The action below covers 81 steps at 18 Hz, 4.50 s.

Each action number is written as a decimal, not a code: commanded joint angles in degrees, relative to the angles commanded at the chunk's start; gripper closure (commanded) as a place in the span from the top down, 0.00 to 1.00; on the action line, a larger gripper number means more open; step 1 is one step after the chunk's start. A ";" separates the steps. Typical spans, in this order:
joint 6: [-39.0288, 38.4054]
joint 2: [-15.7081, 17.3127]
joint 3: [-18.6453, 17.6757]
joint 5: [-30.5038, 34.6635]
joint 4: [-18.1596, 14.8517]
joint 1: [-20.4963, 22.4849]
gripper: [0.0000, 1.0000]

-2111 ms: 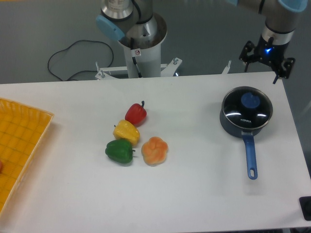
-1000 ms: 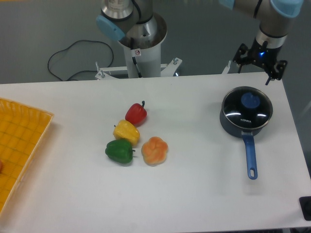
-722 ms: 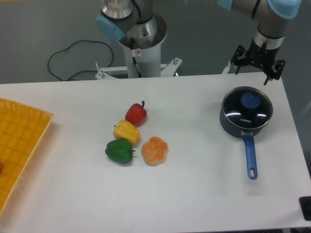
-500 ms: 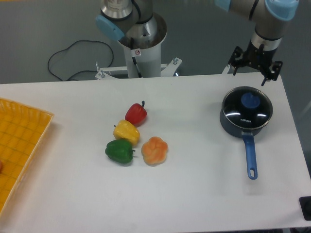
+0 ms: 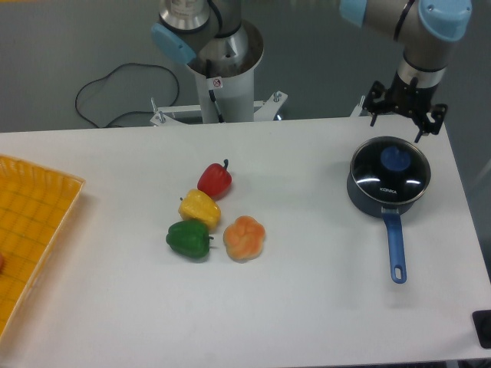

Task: Open the lid
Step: 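Move the open gripper over the saucepan lid and lower toward the knob, then lower the gripper further around the blue lid knob, then close the gripper on the blue lid knob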

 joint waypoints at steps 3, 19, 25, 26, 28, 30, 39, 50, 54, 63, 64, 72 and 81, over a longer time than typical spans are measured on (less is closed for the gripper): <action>0.00 -0.70 -0.09 0.00 0.09 -0.35 1.00; 1.49 -2.38 -1.85 0.09 5.01 -0.44 1.00; 2.29 -2.55 -1.58 0.09 5.01 -0.35 1.00; 2.11 -2.64 -1.58 0.09 5.01 -0.44 1.00; 1.94 -2.90 -1.58 0.09 5.01 -0.53 1.00; 1.94 -2.90 -1.58 0.09 5.01 -0.62 1.00; 1.76 -3.78 -1.05 0.09 5.19 -0.79 1.00; 1.67 -4.14 -1.14 0.09 5.63 -0.97 1.00; 1.67 -4.49 -1.14 0.17 5.89 -1.05 1.00; 1.58 -5.01 -1.67 0.18 7.38 -1.76 1.00; 1.58 -5.01 -1.76 0.18 7.38 -1.76 1.00; 2.11 -5.10 -2.02 0.35 7.21 -1.67 1.00; 2.29 -5.10 -2.11 0.35 7.12 -1.41 0.93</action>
